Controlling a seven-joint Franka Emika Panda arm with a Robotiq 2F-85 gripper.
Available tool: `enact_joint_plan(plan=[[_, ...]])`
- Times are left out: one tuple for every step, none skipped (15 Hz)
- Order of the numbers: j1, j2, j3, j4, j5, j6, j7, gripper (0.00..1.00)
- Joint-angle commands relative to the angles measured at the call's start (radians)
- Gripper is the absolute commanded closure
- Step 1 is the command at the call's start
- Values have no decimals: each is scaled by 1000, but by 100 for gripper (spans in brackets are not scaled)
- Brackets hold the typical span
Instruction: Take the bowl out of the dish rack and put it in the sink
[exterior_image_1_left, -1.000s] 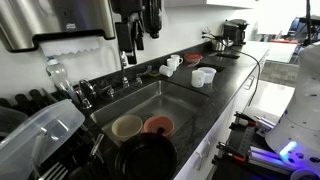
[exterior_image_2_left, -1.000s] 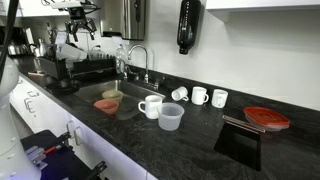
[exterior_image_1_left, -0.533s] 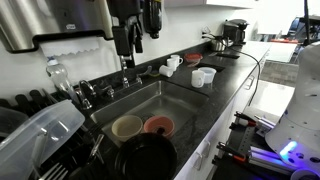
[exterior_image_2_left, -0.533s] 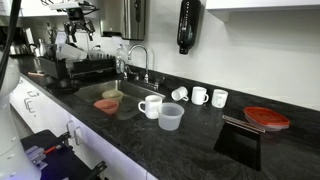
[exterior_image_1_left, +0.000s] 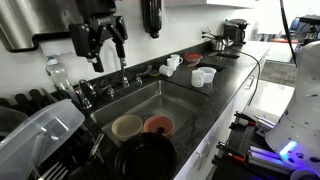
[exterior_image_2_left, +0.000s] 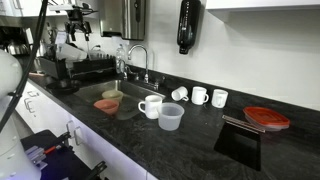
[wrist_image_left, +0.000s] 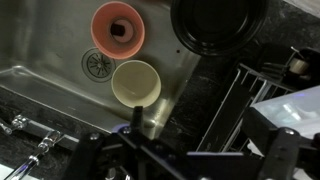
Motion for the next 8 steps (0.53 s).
enact_joint_plan(plan=[[46, 95, -30, 137, 45, -61, 128, 0], [40, 47, -36, 63, 25, -10, 71, 0], [49, 66, -41, 86, 33, -14, 95, 0], [55, 79, -43, 100, 34, -17, 107, 0], [59, 86, -44, 110, 34, -21, 114, 0], [59, 87, -45, 114, 34, -25, 116, 0], [59, 87, -45, 116, 35, -28, 117, 0], [59, 87, -45, 118, 35, -31, 117, 0]])
